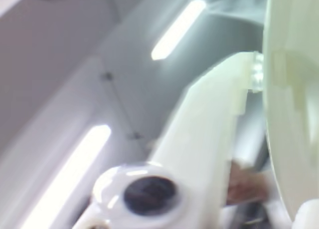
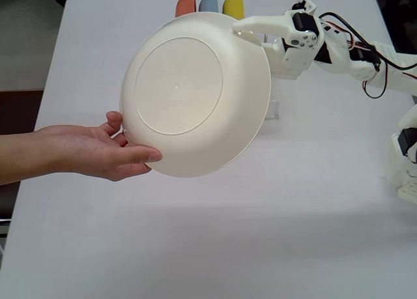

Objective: Would you please take all the plates for me?

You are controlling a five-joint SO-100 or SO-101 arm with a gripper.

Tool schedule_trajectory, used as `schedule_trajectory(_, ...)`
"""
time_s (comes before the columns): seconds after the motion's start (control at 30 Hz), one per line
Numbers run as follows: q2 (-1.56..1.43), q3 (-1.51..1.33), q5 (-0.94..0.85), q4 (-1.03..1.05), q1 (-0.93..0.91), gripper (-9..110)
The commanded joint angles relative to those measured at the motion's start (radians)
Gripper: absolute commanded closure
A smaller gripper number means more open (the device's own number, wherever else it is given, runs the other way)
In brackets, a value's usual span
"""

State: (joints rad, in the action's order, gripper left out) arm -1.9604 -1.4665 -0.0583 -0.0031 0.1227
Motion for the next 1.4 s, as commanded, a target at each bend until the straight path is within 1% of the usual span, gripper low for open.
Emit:
schedule_trajectory(0.0, -0.040, 0.086, -0.137, 0.172, -0.034, 62)
schedule_trajectory(0.1, -0.075, 0.140, -0.272, 0.298, -0.064, 58)
schedule_trajectory(0.23, -0.141, 0.176, -0.397, 0.423, -0.098, 62)
schedule_trajectory(0.33, -0.207, 0.176, -0.426, 0.529, -0.120, 65)
schedule_trajectory(0.4, -0.249, 0.176, -0.402, 0.609, -0.152, 74)
schedule_trajectory(0.47, -0.279, 0.176, -0.357, 0.686, -0.192, 88)
schedule_trajectory(0.5, -0.290, 0.176, -0.353, 0.721, -0.215, 92)
schedule_trajectory(0.6, -0.299, 0.176, -0.345, 0.802, -0.282, 99)
schedule_trajectory(0.7, -0.282, 0.172, -0.345, 0.857, -0.353, 102)
schedule_trajectory(0.8, -0.238, 0.170, -0.351, 0.920, -0.431, 101)
schedule_trajectory(0.87, -0.209, 0.170, -0.390, 0.962, -0.465, 93)
schedule_trajectory(0.93, -0.175, 0.170, -0.425, 0.994, -0.495, 80)
schedule_trajectory(1.03, -0.124, 0.170, -0.497, 1.008, -0.523, 71)
schedule_trajectory(1.23, -0.041, 0.172, -0.660, 0.992, -0.558, 64)
schedule_trajectory(1.37, 0.006, 0.186, -0.739, 0.960, -0.575, 67)
